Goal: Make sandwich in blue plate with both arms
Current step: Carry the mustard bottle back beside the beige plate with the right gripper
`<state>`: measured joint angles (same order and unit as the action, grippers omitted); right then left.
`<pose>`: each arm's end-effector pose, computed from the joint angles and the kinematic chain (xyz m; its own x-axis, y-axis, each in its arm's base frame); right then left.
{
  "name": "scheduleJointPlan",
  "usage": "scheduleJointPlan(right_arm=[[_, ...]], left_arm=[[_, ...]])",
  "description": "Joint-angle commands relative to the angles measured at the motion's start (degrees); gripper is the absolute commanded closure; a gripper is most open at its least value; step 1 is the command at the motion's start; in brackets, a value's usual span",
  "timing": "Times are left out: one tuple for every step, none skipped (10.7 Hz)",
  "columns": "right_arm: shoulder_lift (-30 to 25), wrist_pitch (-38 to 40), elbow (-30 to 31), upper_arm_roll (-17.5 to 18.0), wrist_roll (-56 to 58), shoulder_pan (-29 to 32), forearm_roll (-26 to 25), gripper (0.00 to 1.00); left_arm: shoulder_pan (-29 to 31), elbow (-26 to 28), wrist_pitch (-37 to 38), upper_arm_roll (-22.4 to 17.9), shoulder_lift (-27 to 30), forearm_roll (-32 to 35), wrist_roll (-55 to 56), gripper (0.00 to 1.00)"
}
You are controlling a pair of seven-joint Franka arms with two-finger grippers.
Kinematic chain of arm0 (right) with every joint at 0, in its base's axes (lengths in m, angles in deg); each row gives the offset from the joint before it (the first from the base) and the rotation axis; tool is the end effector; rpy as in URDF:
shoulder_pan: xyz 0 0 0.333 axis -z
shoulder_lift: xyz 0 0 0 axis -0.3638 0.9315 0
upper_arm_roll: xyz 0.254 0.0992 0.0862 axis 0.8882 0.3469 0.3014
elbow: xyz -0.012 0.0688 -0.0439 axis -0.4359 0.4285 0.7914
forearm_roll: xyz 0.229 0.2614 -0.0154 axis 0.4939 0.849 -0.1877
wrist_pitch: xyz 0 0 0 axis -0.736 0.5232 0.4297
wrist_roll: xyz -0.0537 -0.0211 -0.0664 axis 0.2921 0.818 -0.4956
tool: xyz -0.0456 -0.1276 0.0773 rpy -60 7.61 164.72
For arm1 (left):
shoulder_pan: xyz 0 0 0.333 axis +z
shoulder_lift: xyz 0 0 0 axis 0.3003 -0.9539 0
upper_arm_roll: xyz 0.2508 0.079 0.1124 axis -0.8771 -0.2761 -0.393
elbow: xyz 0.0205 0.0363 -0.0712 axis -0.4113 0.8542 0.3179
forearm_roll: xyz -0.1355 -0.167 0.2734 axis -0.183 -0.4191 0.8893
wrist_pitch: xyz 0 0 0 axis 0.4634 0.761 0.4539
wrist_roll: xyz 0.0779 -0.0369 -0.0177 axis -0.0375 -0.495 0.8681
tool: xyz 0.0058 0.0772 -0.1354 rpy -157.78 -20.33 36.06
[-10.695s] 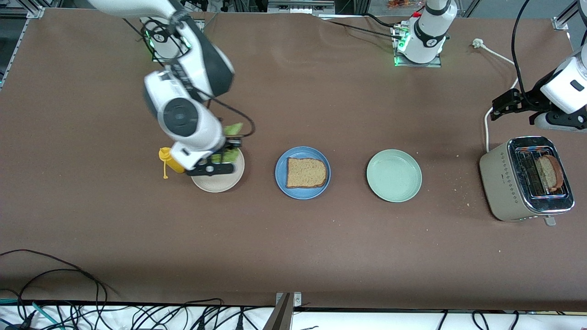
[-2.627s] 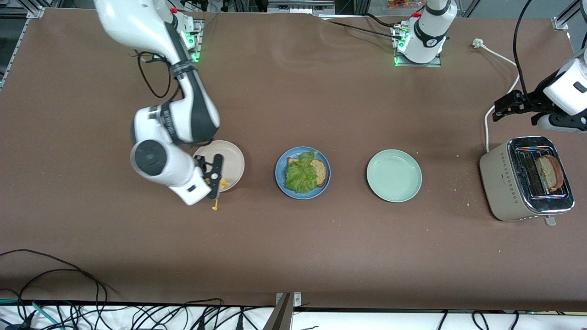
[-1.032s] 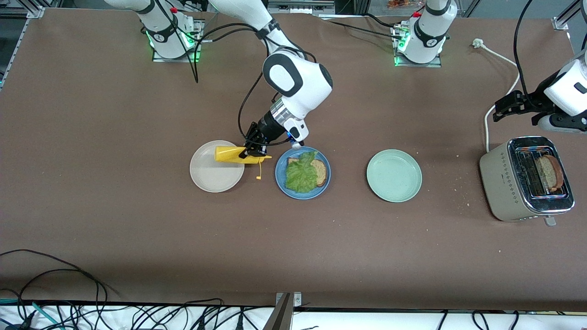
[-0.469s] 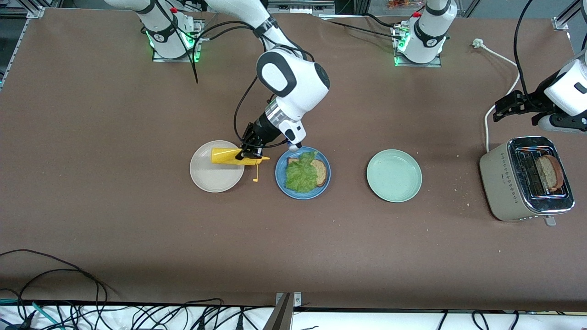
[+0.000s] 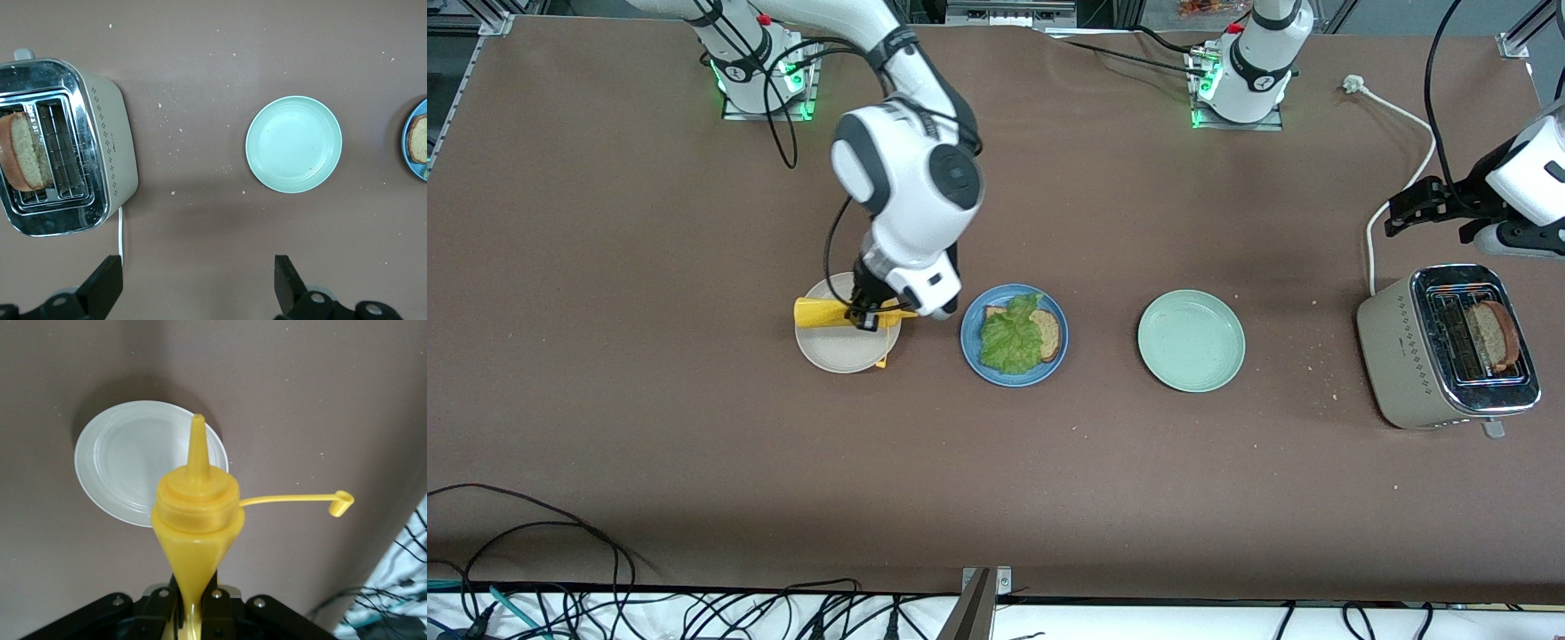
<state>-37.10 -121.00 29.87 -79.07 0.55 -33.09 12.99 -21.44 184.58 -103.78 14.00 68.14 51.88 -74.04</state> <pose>0.5353 0.3341 0.3295 0.0285 0.8788 -0.4763 0.9920 0.0338 0.1218 0.5007 0.0176 0.4977 0.9968 -0.0597 -0.0540 -0.0585 -0.9980 0.0247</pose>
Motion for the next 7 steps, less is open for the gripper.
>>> scheduleJointPlan(right_arm=[[-2.7, 0.9, -0.6, 0.7, 10.0, 8.0, 15.1, 0.87], [-3.7, 1.3, -0.6, 0.8, 14.5, 10.7, 20.6, 0.87], [-4.2, 1.5, -0.6, 0.8, 19.8, 13.4, 25.1, 0.87], [-4.7, 2.3, -0.5, 0.8, 24.7, 16.4, 29.3, 0.87], [-4.8, 5.0, -0.5, 1.0, 29.0, 19.9, 34.9, 0.87], [-4.7, 7.5, -0.5, 1.2, 33.6, 23.5, 40.4, 0.87], [-4.4, 9.5, -0.4, 1.4, 38.7, 26.9, 44.2, 0.87]], left_arm=[[2.9, -2.5, 0.6, 0.2, -2.2, -2.1, -1.1, 0.00], [3.3, -3.2, 0.5, 0.2, -2.9, -2.8, -1.1, 0.00], [4.5, -4.1, 0.5, 0.2, -3.6, -3.3, -1.1, 0.00], [5.0, -4.4, 0.4, 0.2, -4.4, -3.2, -1.1, 0.00], [5.0, -5.2, 0.3, 0.2, -5.7, -2.4, -1.0, 0.00], [5.0, -7.2, 0.4, 0.2, -6.8, -0.8, -0.9, 0.00], [4.9, -7.6, 0.3, 0.2, -6.9, 1.0, -0.6, 0.00]])
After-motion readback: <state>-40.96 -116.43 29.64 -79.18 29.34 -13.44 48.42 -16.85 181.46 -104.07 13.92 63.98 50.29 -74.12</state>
